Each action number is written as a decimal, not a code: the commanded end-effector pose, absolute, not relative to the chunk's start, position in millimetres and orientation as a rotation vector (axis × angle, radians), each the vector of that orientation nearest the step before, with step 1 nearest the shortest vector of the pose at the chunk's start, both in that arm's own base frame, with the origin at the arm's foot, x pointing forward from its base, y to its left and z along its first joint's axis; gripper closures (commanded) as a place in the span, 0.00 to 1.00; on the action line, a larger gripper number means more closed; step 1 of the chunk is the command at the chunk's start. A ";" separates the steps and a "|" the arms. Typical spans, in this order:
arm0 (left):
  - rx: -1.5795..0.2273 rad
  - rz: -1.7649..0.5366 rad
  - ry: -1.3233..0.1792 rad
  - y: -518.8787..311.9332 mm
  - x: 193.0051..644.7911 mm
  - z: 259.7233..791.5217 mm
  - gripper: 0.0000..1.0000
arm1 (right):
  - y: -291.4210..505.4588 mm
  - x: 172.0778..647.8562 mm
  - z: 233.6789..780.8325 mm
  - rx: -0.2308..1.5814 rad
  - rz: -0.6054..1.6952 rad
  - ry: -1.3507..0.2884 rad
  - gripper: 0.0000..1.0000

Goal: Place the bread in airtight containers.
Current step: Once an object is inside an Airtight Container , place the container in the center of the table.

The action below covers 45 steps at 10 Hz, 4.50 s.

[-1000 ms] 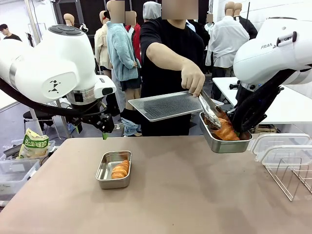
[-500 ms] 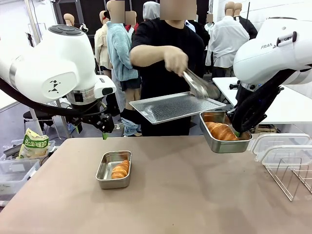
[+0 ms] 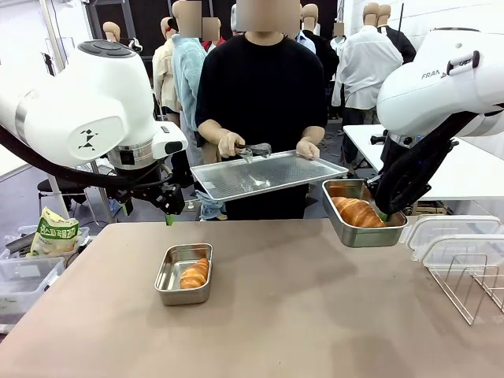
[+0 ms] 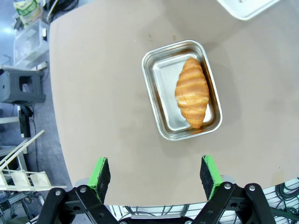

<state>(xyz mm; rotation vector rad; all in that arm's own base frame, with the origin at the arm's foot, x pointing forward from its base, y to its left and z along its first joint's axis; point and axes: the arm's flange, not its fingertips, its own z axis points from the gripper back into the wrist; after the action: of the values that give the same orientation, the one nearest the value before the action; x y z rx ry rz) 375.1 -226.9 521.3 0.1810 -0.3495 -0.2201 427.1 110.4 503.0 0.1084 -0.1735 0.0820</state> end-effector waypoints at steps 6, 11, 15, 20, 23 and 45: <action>0.183 -0.221 -0.342 -227.8 377.3 523.5 0.00 | 109.6 426.7 504.9 0.110 0.081 -0.179 1.00; 0.183 -0.221 -0.342 -227.8 377.3 523.5 0.00 | 109.6 426.7 504.9 0.110 0.081 -0.179 1.00; 0.183 -0.221 -0.342 -227.8 377.3 523.5 0.00 | 110.4 427.1 503.0 0.108 0.082 -0.173 1.00; 0.183 -0.221 -0.342 -227.8 377.3 523.5 0.00 | 136.7 442.8 422.6 0.012 -0.048 -0.166 1.00; 0.183 -0.221 -0.342 -227.8 377.3 523.5 0.00 | 143.2 470.5 367.6 0.060 0.014 -0.167 1.00; 0.183 -0.221 -0.342 -227.8 377.3 523.5 0.00 | 143.8 490.1 327.5 0.111 0.007 -0.008 0.00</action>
<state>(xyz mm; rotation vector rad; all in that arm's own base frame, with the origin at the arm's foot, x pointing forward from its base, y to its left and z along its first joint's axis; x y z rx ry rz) 375.7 -227.2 521.1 0.1811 -0.3484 -0.2202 487.5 138.9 323.9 0.0961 -0.0476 0.0334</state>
